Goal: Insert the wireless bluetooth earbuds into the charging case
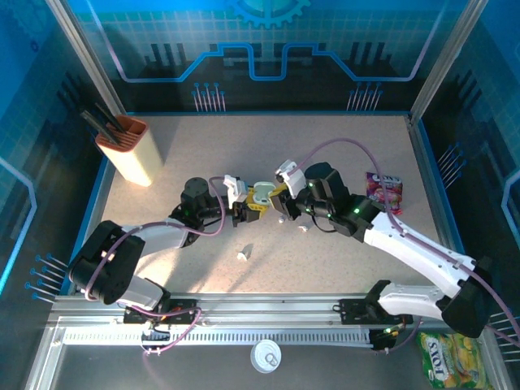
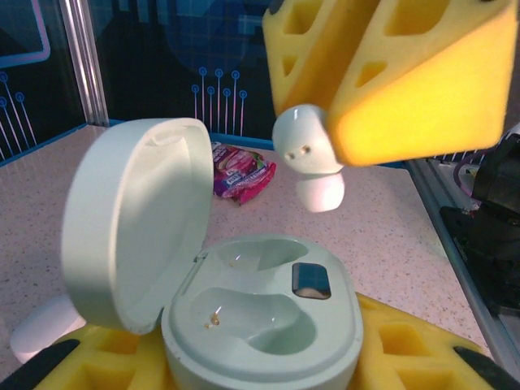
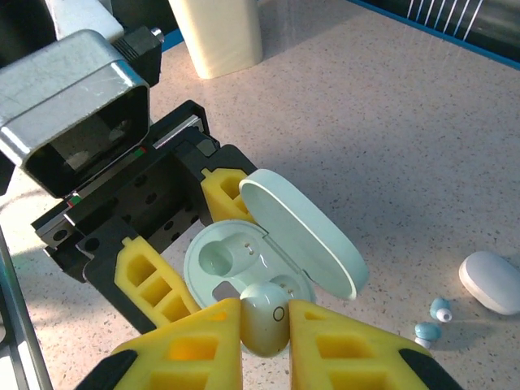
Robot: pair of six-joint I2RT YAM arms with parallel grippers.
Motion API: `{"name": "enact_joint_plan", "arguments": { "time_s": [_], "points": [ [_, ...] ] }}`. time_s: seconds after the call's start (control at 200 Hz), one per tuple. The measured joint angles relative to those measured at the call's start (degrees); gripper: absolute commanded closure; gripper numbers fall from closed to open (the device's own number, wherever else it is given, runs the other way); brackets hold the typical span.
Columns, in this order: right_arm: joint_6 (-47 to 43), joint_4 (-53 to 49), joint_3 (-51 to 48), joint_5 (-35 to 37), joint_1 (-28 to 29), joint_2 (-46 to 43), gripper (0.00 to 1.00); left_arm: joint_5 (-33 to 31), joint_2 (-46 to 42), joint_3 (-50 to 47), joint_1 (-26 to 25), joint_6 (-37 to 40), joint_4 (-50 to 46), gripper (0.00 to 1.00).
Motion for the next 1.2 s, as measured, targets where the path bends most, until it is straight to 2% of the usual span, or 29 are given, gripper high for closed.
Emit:
{"name": "enact_joint_plan", "arguments": {
  "time_s": [0.645,0.755,0.935,1.091,1.201],
  "points": [
    [-1.31,-0.66,0.28,0.76,0.09,1.92,0.82,0.04,-2.16,0.0,-0.09,1.16,-1.66,0.64],
    [-1.33,-0.68,0.28,0.26,0.15,2.45,0.77,0.04,-2.19,0.0,-0.09,1.11,-1.99,0.64],
    [-0.46,-0.66,0.28,0.15,0.15,2.32,0.6,0.04,-2.19,0.0,-0.09,1.09,-2.03,0.64],
    [1.16,0.72,-1.29,-1.14,-0.74,-1.07,0.58,0.02,-2.19,0.0,-0.09,1.09,-2.03,0.64],
    [3.85,3.39,-4.09,-3.1,-3.41,-5.46,0.56,0.0,-2.23,-0.02,-0.09,1.09,-2.03,0.64]
  ]
}}
